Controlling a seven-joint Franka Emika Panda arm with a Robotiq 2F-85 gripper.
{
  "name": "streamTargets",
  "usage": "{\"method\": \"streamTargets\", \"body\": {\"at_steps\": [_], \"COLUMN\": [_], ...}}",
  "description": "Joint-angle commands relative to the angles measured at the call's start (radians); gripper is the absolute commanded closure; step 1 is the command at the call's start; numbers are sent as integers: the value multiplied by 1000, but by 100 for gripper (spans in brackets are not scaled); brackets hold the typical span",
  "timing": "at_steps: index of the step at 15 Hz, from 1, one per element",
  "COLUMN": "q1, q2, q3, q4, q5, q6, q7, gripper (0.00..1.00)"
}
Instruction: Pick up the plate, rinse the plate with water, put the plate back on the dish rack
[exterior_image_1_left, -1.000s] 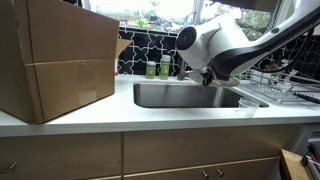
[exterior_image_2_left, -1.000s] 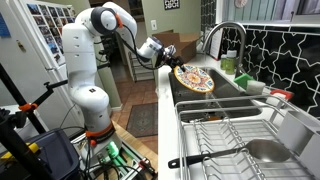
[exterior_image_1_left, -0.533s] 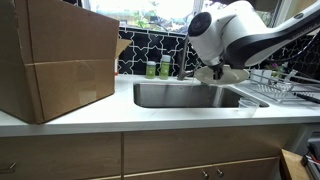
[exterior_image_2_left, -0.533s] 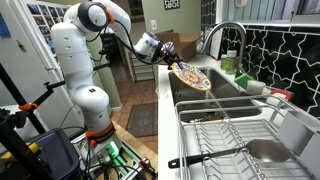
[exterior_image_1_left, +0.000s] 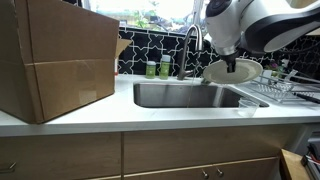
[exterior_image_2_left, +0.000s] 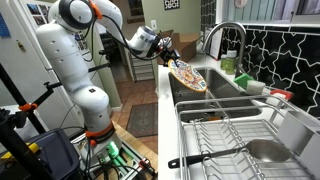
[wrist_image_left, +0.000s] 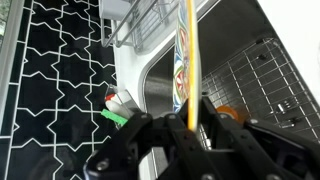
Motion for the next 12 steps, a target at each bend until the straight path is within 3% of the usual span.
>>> {"method": "streamTargets", "body": {"at_steps": [1,5,6,12], "q1": [-14,-36,-29,-36], "q2": [-130,-223,-149,-200], "q3": [-28,-52,-38,-47], "q4": [-59,-79,-32,-55], "q5": [69,89,80,80], "q6": [7,13,-3,-2], "q7": [-32,-1,-10,-9], "gripper": [97,97,88,88]}}
